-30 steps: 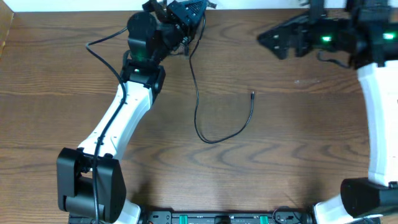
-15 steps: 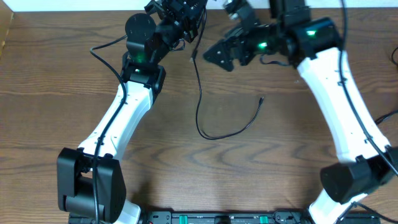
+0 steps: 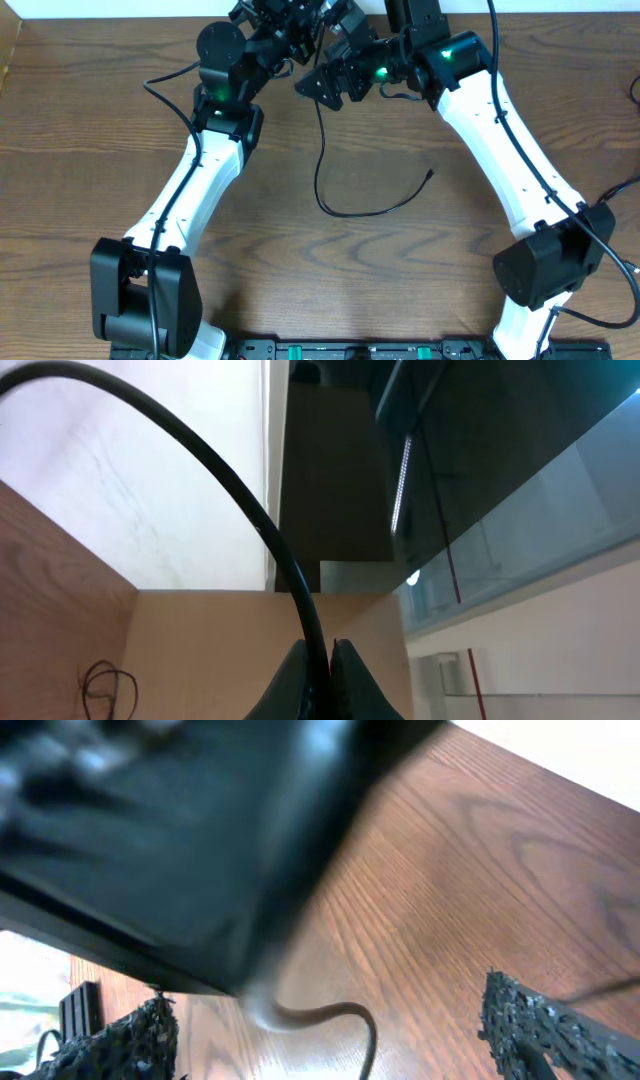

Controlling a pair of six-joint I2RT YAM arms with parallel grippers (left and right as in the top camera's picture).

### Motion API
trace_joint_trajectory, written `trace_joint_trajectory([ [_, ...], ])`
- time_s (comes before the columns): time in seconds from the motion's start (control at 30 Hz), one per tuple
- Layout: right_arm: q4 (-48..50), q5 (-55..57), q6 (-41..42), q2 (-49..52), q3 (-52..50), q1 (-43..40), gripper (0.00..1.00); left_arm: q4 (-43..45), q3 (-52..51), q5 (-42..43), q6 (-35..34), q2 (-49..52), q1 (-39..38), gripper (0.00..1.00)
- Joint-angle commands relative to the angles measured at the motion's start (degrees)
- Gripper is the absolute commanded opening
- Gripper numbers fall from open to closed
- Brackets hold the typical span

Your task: Untangle cables

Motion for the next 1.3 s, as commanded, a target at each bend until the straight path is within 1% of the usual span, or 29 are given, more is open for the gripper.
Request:
trace_joint_trajectory([
  [0.0,0.0,-0.48,0.46,0.92,-0.07,0.0,0.95,0.13,0.48,-0.31,2.71,-0.66,0.63,0.08],
  [0.1,-0.63,0.22,1.77,0.92,-0.07,-0.9,0.95,-3.02,0.48,-0.31,10.05,-0.66,1.44,0.08],
  [0.13,-0.94,0.66,2.58,0.92,-0.07,-1.42,0.95,-4.61,0.48,-0.28,13.51,-0.66,1.9,0.08],
  [0.17,-1.99,3.06,3.93,0.92,-0.07,-2.29,0.95,-8.61,0.48,-0.26,21.03,-0.66,2.82,0.08],
  [0.23,-2.47,5.27,5.6,0.92,-0.07,-2.49,0.95,-11.1,0.48,-0.24,26.82,-0.66,3.3,0.08],
  [0.27,-3.45,8.28,7.26,0.92,-0.07,-2.58,0.95,-14.56,0.48,-0.02,35.01,-0.66,3.61,0.08],
  [0.3,-4.44,9.99,7.76,0.92,-0.07,-2.58,0.96,-18.08,0.48,0.55,41.72,-0.66,3.65,0.07],
  [0.33,-4.98,10.73,7.76,0.92,-0.07,-2.58,0.96,-21.05,0.48,1.68,46.6,-0.66,3.65,0.08],
  [0.4,-6.45,12.5,7.78,0.92,-0.07,-2.56,0.96,-31.74,0.48,4.81,57.35,-0.66,3.32,0.08],
  [0.43,-6.84,12.98,7.78,0.92,-0.07,-2.58,0.96,-36.39,0.48,5.57,60.89,-0.63,2.99,0.08],
  [0.5,-7.96,15.15,9.07,0.92,-0.07,-2.56,0.96,-51.06,0.48,5.92,72.72,-0.63,1.11,0.08],
  [0.57,-8.35,18.32,11.37,0.92,-0.07,-2.69,0.96,-58.27,0.48,5.92,79.97,-0.63,-0.35,0.08],
  [0.6,-8.33,20.5,13.97,0.92,-0.07,-3.02,0.96,-62.9,0.48,5.9,85.29,-0.63,-1.51,0.08],
  [0.67,-8.28,20.72,16.96,0.92,-0.07,-3.52,0.97,-68.13,0.46,5.9,92.11,-0.63,-3.32,0.08],
  [0.7,-8.39,20.72,20.26,0.92,-0.07,-3.87,0.98,-70.36,0.46,5.88,95.89,-0.63,-4.57,0.08],
  [0.73,-8.83,20.74,22.82,0.92,-0.07,-3.98,0.99,-71.58,0.46,5.7,98.18,-0.63,-5.46,0.08],
  [0.77,-10.21,20.74,27.3,0.92,-0.07,-4.02,0.99,-72.46,0.46,5.7,100.41,-0.63,-6.64,0.08],
  [0.8,-11.08,20.74,29.35,0.92,-0.07,-4.02,0.99,-72.67,0.46,5.7,101.2,-0.63,-7.28,0.08],
  [0.83,-14.29,20.74,34.25,0.92,-0.07,-4.02,0.99,-72.41,0.46,5.7,102.18,-0.63,-8.31,0.08],
  [0.87,-15.47,20.74,35.39,0.92,-0.07,-4.02,0.99,-72.0,0.46,5.7,102.86,-0.63,-8.74,0.08],
  [0.93,-20.74,20.76,40.19,0.92,-0.07,-4.02,0.99,-69.7,0.46,5.7,103.23,-0.63,-9.09,0.08],
  [1.03,-23.98,20.72,42.86,0.92,-0.07,-4.22,0.99,-66.99,0.48,5.73,103.21,-0.7,-8.96,0.08],
  [1.1,-24.74,20.74,44.06,0.92,-0.07,-4.28,0.99,-65.96,0.48,5.73,103.23,-0.7,-8.98,0.08],
  [1.27,-25.35,20.68,50.75,0.92,-0.07,-4.52,0.99,-64.3,0.48,5.77,103.21,-1.09,-9.05,0.07],
])
